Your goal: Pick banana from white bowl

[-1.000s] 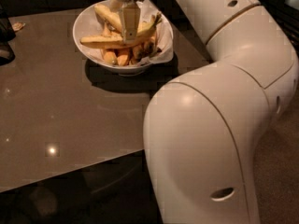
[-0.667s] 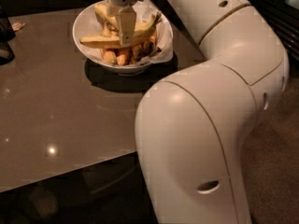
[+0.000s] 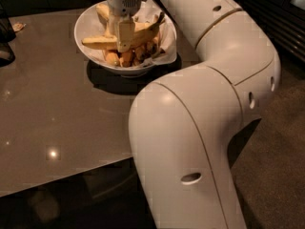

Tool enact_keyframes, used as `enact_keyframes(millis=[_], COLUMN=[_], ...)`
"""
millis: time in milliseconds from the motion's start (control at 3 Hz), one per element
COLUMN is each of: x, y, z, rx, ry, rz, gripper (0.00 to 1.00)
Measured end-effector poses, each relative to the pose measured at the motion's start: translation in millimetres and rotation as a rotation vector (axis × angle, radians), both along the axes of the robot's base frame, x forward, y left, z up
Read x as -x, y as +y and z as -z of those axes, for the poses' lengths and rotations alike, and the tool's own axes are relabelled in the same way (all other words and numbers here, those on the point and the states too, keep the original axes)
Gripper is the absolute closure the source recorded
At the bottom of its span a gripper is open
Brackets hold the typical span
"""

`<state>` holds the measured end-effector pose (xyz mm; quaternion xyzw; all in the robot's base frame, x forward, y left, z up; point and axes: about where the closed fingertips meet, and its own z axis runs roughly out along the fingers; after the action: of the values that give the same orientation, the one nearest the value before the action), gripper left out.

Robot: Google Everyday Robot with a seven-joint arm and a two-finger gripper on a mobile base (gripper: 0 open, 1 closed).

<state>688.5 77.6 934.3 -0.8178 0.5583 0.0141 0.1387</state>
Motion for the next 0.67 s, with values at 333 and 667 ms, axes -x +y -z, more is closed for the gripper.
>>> enact_keyframes(millis=[333,667], x=[-1.1,-2.1], y=[0.1,-0.7], z=[8.0,14.4], rx=[0.002,0.013], ry=[0.022,0.036], rz=[0.006,0.007], gripper=[0.43,0.48])
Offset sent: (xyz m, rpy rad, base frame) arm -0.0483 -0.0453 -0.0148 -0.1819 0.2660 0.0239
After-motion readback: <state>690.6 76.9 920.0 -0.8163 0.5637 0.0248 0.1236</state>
